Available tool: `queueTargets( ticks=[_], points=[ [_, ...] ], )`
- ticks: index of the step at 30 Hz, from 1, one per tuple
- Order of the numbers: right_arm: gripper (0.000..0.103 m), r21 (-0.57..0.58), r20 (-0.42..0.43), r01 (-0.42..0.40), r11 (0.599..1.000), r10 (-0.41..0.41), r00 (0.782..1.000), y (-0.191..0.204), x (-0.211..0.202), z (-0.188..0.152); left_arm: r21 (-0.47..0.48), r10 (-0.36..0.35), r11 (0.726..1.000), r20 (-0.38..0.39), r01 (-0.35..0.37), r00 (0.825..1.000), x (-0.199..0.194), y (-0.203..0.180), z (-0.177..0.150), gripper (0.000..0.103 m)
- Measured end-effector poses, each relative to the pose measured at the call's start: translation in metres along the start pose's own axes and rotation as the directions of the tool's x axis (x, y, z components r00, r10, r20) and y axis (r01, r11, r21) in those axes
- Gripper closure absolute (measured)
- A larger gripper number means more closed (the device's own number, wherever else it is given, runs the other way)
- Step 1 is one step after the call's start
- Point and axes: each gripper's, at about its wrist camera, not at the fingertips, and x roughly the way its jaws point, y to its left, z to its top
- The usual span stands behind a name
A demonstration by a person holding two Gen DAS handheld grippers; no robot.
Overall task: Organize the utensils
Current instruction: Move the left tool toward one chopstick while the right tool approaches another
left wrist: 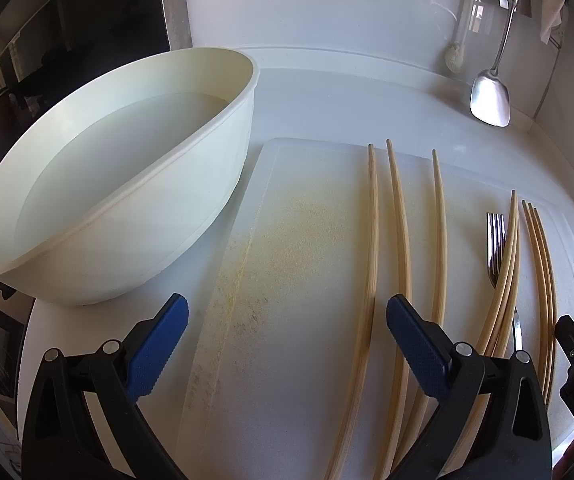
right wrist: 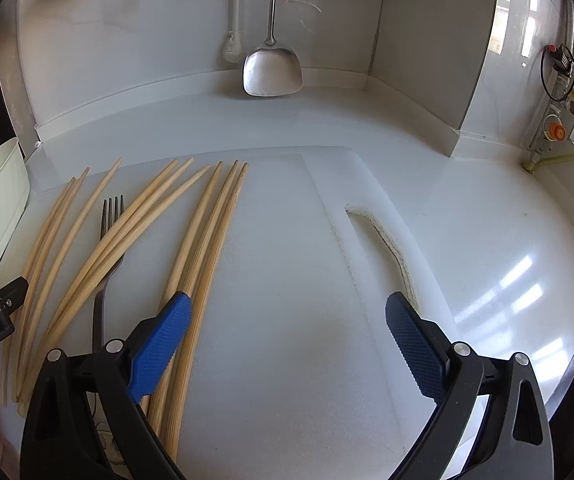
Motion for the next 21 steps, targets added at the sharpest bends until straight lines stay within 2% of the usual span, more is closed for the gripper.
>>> queueTargets(
  ticks=[17, 21],
  points=[
    [0.01, -0.066, 0.0, 0.015, 0.998, -0.015, 1.0, 0.007, 0.002, -0.001, 0.005, 0.005, 1.0, -0.01, -0.005, 1.0, 0.002, -0.009, 0.004, 0.005],
    [0.011, -0.052, -0.008, -0.007, 0.999, 0.007, 1.0, 0.004, 0.005, 0.0, 0.013, -0.004, 1.0, -0.004, 0.004, 1.0, 0.001, -0.014, 0.004, 0.012]
  ],
)
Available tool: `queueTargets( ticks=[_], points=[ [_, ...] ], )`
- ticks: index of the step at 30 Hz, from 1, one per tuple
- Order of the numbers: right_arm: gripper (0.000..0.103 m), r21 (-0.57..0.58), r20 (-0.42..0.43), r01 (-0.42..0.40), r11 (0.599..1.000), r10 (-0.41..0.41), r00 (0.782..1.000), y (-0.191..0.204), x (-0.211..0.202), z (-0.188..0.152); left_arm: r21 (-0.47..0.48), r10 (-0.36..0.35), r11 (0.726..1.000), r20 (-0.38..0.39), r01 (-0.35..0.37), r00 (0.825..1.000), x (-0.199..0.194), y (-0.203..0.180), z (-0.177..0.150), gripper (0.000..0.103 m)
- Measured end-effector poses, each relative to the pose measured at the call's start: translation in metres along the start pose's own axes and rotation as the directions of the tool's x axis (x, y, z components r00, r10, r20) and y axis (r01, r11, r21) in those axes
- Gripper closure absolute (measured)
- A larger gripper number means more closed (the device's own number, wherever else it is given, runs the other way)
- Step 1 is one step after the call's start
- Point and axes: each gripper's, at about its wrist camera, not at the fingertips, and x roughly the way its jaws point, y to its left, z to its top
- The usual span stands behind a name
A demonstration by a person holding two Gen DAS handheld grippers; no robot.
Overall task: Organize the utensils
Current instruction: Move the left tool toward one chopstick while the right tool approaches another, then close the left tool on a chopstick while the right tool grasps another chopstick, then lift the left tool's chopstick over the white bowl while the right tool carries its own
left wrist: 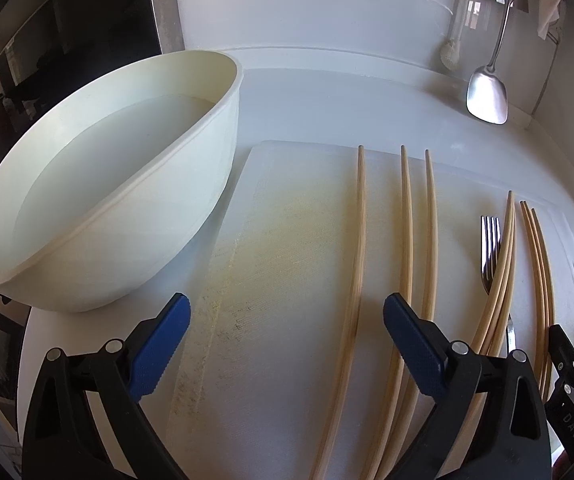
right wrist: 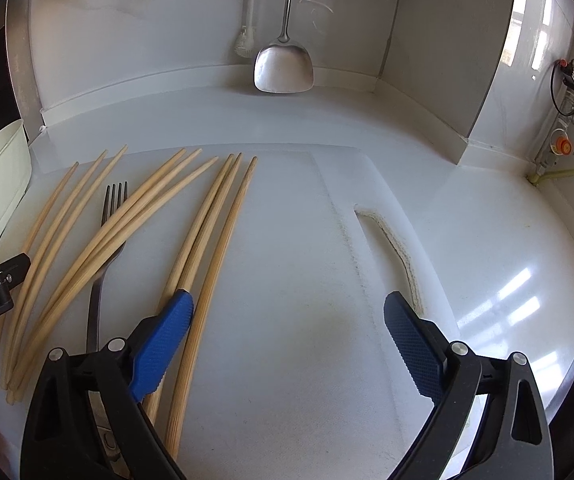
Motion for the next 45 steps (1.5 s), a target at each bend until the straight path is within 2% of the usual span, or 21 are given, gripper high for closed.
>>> queueTargets(
  ticks=[9, 11, 12, 14, 16, 20, 22, 35, 45],
  points=[
    [0.04, -0.02, 0.002, -0.075, 0.997, 0.075, 0.997, 0.007, 0.002, 0.006, 0.044, -0.052, 0.998, 0.017, 0.051, 0.999, -0.007, -0.012, 0.001, 0.048],
    [0.054, -0.035, 0.002, -0.092, 0.995, 0.092, 0.996, 0.011, 0.001, 0.006, 0.052, -0.061, 0.997, 0.016, 0.06, 0.998, -0.008, -0.013, 0.003, 0.065],
    [0.058, -0.053, 0.005, -0.095, 0.994, 0.096, 0.995, 0.015, 0.0, 0.006, 0.054, -0.066, 0.996, 0.014, 0.066, 0.998, -0.008, -0.012, 0.004, 0.069],
    [0.074, -0.093, 0.013, -0.096, 0.991, 0.098, 0.995, 0.023, -0.003, 0.004, 0.061, -0.074, 0.995, 0.011, 0.073, 0.997, -0.009, -0.013, 0.005, 0.085],
    [0.081, -0.119, 0.021, -0.09, 0.989, 0.093, 0.995, 0.029, -0.004, 0.002, 0.075, -0.078, 0.994, 0.009, 0.077, 0.997, -0.009, -0.015, 0.004, 0.093],
    [0.095, -0.134, 0.031, -0.101, 0.986, 0.106, 0.994, 0.034, -0.005, 0.0, 0.099, -0.077, 0.992, 0.015, 0.075, 0.997, -0.01, -0.018, 0.001, 0.096],
    [0.096, -0.144, 0.04, -0.093, 0.985, 0.1, 0.994, 0.035, -0.006, -0.001, 0.102, -0.086, 0.991, 0.016, 0.084, 0.996, -0.01, -0.017, 0.001, 0.096],
    [0.097, -0.02, 0.053, -0.162, 0.987, 0.163, 0.985, 0.01, -0.011, -0.001, 0.069, -0.134, 0.989, 0.008, 0.133, 0.991, -0.014, -0.007, 0.0, 0.096],
    [0.097, 0.005, 0.083, -0.183, 0.983, 0.182, 0.98, -0.003, -0.04, 0.015, 0.064, -0.167, 0.984, 0.031, 0.164, 0.986, -0.05, -0.009, 0.013, 0.096]
  ],
)
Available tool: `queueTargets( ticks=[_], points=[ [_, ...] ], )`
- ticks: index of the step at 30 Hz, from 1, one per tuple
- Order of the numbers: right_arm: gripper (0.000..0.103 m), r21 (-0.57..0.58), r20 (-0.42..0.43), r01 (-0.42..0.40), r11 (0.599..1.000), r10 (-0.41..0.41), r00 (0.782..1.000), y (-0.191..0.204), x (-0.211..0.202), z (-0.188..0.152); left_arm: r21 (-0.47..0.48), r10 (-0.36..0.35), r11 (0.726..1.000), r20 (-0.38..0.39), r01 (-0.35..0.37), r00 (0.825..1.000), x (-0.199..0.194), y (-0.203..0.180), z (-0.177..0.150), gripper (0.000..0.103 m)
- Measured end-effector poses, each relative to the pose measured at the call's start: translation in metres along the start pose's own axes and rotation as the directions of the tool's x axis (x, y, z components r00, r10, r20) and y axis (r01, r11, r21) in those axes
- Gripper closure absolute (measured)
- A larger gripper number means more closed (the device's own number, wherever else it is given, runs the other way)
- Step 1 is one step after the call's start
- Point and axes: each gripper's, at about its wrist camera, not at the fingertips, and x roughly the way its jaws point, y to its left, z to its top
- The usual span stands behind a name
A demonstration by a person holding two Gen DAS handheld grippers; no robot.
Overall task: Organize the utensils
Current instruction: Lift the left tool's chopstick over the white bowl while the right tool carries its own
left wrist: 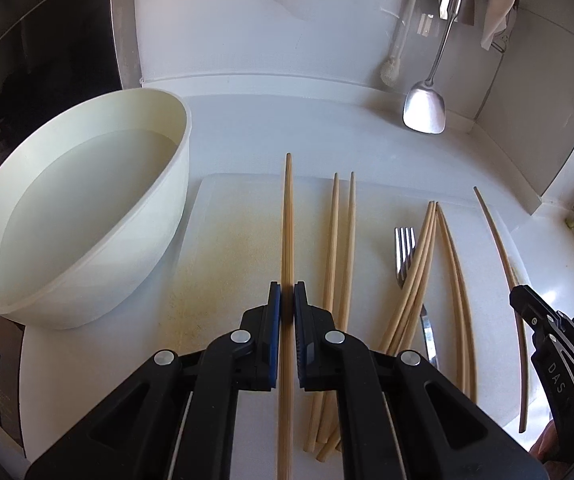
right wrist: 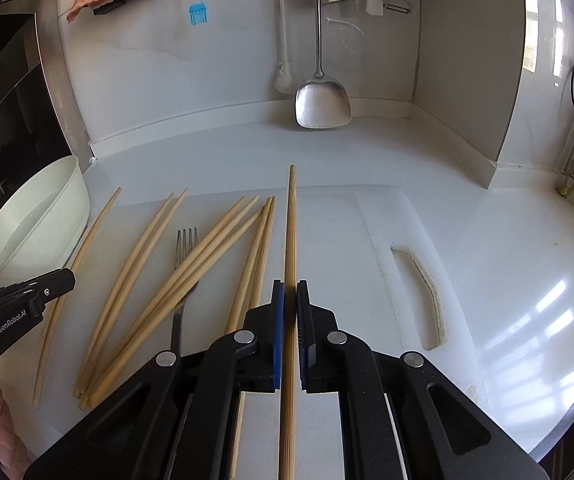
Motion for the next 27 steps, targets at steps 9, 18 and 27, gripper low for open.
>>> queueTargets(
  ticks=[9, 18, 27],
  points=[
    [0.097, -0.069, 0.055, -0.093, 0.993, 0.097, 0.994, 0.03, -0.044, 0.049, -0.063, 0.027, 0.998, 0.037, -0.024, 0.999, -0.069, 0.023, 0.026, 0.096],
    [0.097, -0.153, 0.047, -0.256, 0.955, 0.265, 0.963, 0.125, -0.056, 0.093, -0.158, 0.13, 0.98, 0.047, -0.121, 0.99, -0.108, 0.112, 0.057, 0.096],
    [0.097, -0.148, -0.045, -0.342, 0.928, 0.339, 0.94, 0.241, -0.016, 0.114, -0.157, 0.161, 0.975, -0.006, -0.16, 0.987, -0.08, 0.21, 0.087, 0.096]
  ],
)
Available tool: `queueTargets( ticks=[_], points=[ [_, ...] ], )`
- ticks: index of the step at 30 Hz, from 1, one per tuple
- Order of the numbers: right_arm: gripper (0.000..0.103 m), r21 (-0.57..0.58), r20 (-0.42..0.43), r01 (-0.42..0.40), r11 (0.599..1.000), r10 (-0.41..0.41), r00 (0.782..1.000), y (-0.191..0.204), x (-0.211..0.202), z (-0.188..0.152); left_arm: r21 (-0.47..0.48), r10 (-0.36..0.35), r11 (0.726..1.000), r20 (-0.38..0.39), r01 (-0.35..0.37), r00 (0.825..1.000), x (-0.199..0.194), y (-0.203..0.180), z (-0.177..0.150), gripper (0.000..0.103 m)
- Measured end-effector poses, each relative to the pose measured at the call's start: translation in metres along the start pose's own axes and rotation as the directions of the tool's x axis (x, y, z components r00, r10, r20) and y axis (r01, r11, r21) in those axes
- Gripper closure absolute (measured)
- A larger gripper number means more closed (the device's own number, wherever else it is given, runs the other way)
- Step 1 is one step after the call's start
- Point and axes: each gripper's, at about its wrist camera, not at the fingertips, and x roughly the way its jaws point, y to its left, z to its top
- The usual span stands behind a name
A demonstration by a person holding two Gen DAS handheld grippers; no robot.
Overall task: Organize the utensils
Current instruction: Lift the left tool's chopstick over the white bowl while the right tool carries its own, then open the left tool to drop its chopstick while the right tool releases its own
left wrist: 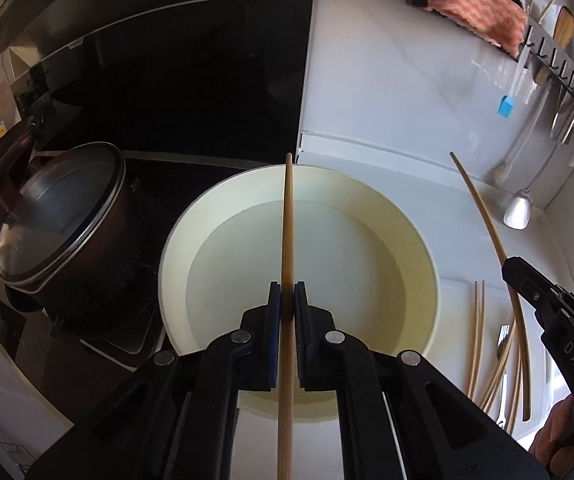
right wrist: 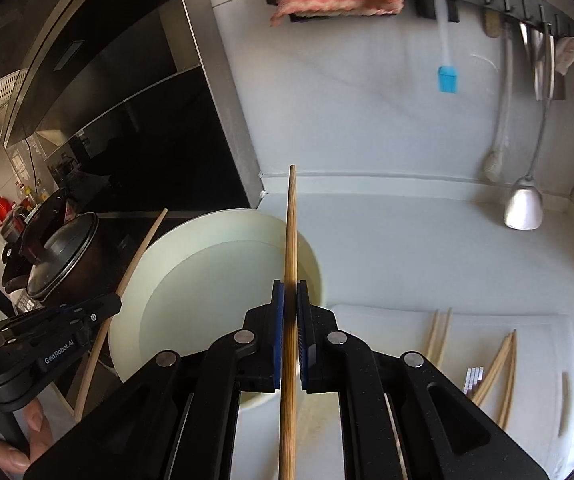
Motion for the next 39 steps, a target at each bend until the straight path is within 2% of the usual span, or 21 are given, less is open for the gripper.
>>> queueTargets(
  ticks=[7, 12, 19, 35, 39],
  points=[
    [0.097, 0.03, -0.106, -0.009, 1.0, 0.012, 0.994, 0.037, 0.07, 0.007, 0.029, -0.03, 0.999, -0.083, 0.032, 0.996, 0.051, 0.036, 0.016, 0.096],
    [0.097, 0.062, -0.195, -0.003, 0.998, 0.015, 0.981, 0.05, 0.113, 0.001, 0.05, -0.07, 0.996, -0.133, 0.078, 0.989, 0.079, 0.042, 0.023, 0.096],
    [0.097, 0.08, -0.274, 0.028, 0.996, -0.006, 0.962, 0.058, 0.153, -0.001, 0.077, -0.099, 0.99, -0.194, 0.115, 0.976, 0.112, 0.042, 0.026, 0.096],
    [0.097, 0.109, -0.415, 0.087, 0.99, -0.034, 0.909, 0.049, 0.195, -0.009, 0.104, -0.104, 0.985, -0.293, 0.14, 0.95, 0.152, 0.042, 0.024, 0.095],
    [0.097, 0.107, -0.424, 0.09, 0.99, -0.036, 0.905, 0.049, 0.196, -0.011, 0.113, -0.101, 0.983, -0.308, 0.141, 0.946, 0.156, 0.04, 0.023, 0.095]
  ],
)
